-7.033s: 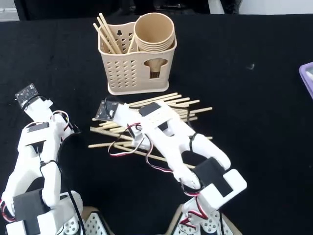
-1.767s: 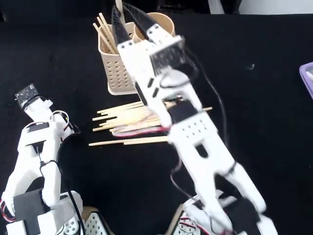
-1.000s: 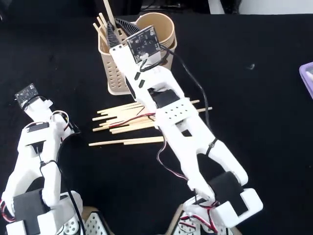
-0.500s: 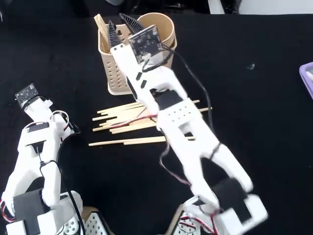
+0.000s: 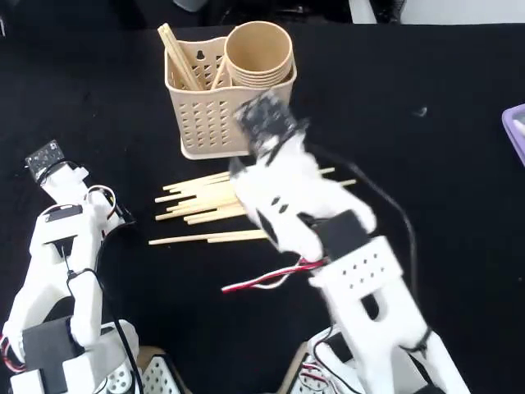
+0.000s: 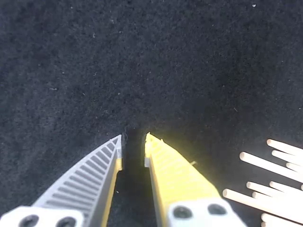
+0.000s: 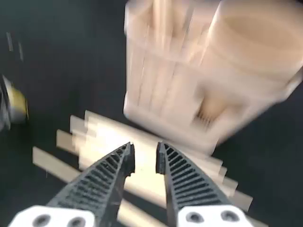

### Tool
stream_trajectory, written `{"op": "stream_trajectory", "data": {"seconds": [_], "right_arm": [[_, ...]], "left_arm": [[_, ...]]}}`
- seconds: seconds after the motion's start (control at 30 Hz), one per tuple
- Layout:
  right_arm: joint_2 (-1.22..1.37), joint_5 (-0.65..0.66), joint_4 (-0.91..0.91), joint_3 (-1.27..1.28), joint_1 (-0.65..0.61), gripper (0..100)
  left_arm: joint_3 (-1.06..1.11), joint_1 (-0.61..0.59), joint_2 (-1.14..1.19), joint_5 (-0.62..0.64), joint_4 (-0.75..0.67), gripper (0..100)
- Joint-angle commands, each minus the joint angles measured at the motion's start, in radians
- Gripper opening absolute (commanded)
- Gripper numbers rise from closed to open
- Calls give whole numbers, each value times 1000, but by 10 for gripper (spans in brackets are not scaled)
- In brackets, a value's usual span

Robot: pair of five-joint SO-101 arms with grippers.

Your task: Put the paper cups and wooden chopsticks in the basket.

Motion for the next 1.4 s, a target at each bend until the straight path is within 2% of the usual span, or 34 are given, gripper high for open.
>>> {"op": "stream_trajectory", "data": {"seconds": [0.0,0.1,0.3,0.4,0.8,0.87,0.93,1.0,1.17,1.37], "right_arm": [[-8,143,-18,171,11,165],[61,236,-115,298,12,260],[249,494,-170,312,15,248],[329,566,-167,263,17,247],[607,675,-167,142,15,243],[638,690,-167,137,14,203],[648,698,-167,137,11,118],[638,697,-167,139,11,12],[547,698,-71,127,15,11],[295,695,91,114,11,11]], "left_arm": [[-50,-1,-8,2,3,94],[-50,-1,-8,2,3,94],[-50,-1,-8,2,3,94],[-50,-1,-6,2,3,94],[-50,-1,-6,2,3,94],[-50,-1,-6,2,3,94],[-50,-1,-8,2,3,94],[-50,-1,-8,2,3,94],[-50,-1,-11,2,3,94],[-50,-1,-11,2,3,94]]}}
